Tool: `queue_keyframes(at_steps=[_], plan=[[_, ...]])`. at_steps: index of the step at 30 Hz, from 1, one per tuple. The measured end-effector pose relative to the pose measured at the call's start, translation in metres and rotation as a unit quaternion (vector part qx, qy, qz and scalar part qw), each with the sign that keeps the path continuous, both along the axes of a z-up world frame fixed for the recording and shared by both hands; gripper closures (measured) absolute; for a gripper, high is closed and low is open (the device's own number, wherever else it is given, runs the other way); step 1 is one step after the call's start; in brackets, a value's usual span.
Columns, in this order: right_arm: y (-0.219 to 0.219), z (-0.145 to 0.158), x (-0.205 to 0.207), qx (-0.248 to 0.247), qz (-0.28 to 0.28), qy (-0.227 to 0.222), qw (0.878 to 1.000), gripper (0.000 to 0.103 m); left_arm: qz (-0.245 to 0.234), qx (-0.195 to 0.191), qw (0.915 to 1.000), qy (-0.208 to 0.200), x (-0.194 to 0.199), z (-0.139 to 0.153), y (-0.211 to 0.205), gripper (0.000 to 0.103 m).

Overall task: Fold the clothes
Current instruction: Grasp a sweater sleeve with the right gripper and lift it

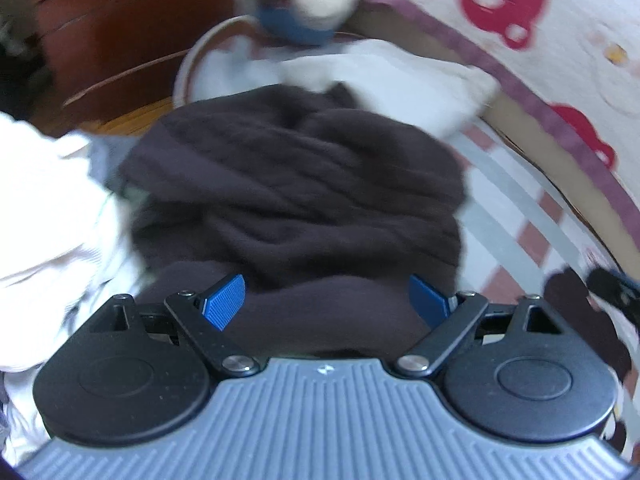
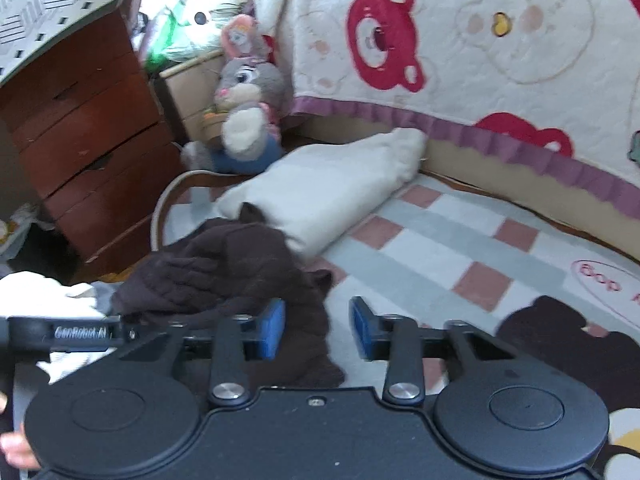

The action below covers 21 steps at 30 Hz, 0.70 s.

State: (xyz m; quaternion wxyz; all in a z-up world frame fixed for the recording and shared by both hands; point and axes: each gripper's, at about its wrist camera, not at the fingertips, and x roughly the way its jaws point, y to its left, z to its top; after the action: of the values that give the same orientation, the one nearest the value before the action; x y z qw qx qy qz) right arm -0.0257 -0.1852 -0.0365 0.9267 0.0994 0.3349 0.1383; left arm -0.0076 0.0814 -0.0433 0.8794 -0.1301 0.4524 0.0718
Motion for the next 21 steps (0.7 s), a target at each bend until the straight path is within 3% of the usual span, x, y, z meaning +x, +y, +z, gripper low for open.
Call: queue_keyframes(at_steps=[3,6,8,10,12,15,18,21], plan=[[0.004,-0.011,0.005,0.028,0.018,0.004,0.999,0.061,0.013,0.001,0.9999,0.005,0.004,-0.008,0.02,0.016],[0.004,-0.034,0.014,0.061,0.026,0.047,0.997,0.058,-0.005,-0.007,0.9998,0.02,0.004,-0.018,0.028,0.02],[0.004,-0.051,0.021,0.083,0.022,0.084,0.993,0.046,-0.026,-0.009,0.999,0.035,0.004,-0.027,0.026,0.02],[0.003,-0.067,0.025,0.096,0.009,0.113,0.989,0.025,-0.052,0.004,0.9979,0.038,0.002,-0.034,0.018,0.02],[0.0,-0.084,0.029,0.108,-0.008,0.145,0.983,0.02,-0.09,0.038,0.9943,0.042,0.0,-0.044,0.004,0.018],[-0.009,-0.115,0.036,0.157,-0.021,0.228,0.961,0.02,-0.136,0.1,0.9843,0.052,0.0,-0.057,-0.019,0.018],[-0.017,-0.134,0.036,0.236,-0.03,0.262,0.935,0.02,-0.158,0.093,0.9818,0.05,0.003,-0.056,-0.025,0.017],[-0.023,-0.146,0.037,0.302,-0.041,0.281,0.91,0.02,-0.147,0.076,0.9847,0.054,0.009,-0.058,-0.016,0.016]])
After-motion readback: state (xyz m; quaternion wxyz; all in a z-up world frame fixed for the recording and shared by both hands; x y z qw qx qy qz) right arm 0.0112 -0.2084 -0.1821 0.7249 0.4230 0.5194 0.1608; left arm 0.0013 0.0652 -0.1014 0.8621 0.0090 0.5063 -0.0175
